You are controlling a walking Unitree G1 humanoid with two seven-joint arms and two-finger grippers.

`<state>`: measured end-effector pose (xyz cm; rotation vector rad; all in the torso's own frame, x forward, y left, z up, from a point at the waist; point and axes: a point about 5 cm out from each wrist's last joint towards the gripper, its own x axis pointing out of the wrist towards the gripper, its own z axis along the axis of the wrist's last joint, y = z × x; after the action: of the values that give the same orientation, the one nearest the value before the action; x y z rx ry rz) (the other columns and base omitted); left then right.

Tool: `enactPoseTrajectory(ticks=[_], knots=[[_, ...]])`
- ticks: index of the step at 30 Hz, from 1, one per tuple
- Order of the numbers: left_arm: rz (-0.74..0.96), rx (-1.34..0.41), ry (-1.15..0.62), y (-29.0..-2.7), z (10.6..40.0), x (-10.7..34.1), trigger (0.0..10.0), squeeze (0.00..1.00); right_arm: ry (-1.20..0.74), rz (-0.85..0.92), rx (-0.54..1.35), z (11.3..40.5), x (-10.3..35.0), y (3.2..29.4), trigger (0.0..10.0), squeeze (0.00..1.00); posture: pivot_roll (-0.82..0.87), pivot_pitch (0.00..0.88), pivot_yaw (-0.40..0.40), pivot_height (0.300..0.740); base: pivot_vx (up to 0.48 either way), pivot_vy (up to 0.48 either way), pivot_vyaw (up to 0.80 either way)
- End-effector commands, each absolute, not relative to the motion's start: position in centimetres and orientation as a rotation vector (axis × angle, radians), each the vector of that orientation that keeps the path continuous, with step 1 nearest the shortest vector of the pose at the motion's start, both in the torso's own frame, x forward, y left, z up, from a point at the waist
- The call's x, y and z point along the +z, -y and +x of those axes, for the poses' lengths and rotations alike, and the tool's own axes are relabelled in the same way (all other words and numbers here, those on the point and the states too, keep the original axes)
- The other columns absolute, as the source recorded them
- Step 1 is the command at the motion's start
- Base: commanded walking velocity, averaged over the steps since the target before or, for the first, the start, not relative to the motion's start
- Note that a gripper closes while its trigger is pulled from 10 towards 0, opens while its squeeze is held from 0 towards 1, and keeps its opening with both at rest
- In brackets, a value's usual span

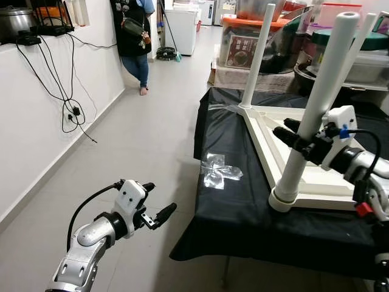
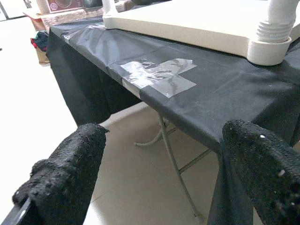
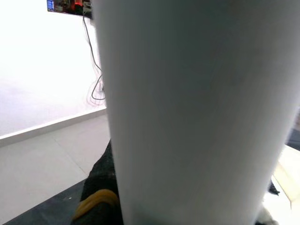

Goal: Building children table

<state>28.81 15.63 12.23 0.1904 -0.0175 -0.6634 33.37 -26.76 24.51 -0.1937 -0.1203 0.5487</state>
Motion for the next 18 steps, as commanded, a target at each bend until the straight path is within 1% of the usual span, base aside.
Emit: enactPoseTrajectory(ticks=[1,6,8,9,12,14,17,18], knots=[[0.190,-0.675,0.008,-15.3,28.6,12.1,10.0,0.00,0.080,-0.178,0.573,33.4,23.2,26.2,0.0,0.00,0.05,0.000,-0.079,0.740,0.000,0.000,0.00],[0.192,-0.670,0.004,-15.5,28.6,12.1,10.0,0.00,0.057,-0.164,0.595,33.2,22.7,26.1,0.0,0.00,0.05,0.000,-0.080,0.740,0.000,0.000,0.00],[0.190,-0.667,0.000,-15.6,28.6,12.0,10.0,0.00,0.050,-0.141,0.598,33.2,22.5,26.2,0.0,0.00,0.05,0.000,-0.080,0.740,0.000,0.000,0.00],[0.186,-0.666,-0.005,-15.6,28.6,12.0,10.0,0.00,0.048,-0.086,0.611,33.1,22.2,25.9,0.0,0.00,0.05,0.000,-0.081,0.740,0.000,0.000,0.00],[0.185,-0.665,-0.006,-15.6,28.6,11.9,10.0,0.00,0.049,-0.062,0.617,33.0,22.1,25.7,0.0,0.00,0.05,0.000,-0.081,0.740,0.000,0.000,0.00],[0.172,-0.663,-0.010,-15.5,28.6,11.9,10.0,0.00,0.051,-0.012,0.645,32.8,21.8,24.9,0.0,0.00,0.05,0.000,-0.081,0.740,0.000,0.000,0.00],[0.168,-0.661,-0.013,-15.6,28.6,11.9,10.0,0.00,0.047,0.063,0.706,32.3,21.2,22.9,0.0,0.00,0.05,0.000,-0.080,0.740,0.000,0.000,0.00],[0.168,-0.661,-0.013,-15.6,28.6,11.9,10.0,0.00,0.047,0.063,0.706,32.3,21.2,22.9,0.0,0.00,0.05,0.000,-0.080,0.740,0.000,0.000,0.00]])
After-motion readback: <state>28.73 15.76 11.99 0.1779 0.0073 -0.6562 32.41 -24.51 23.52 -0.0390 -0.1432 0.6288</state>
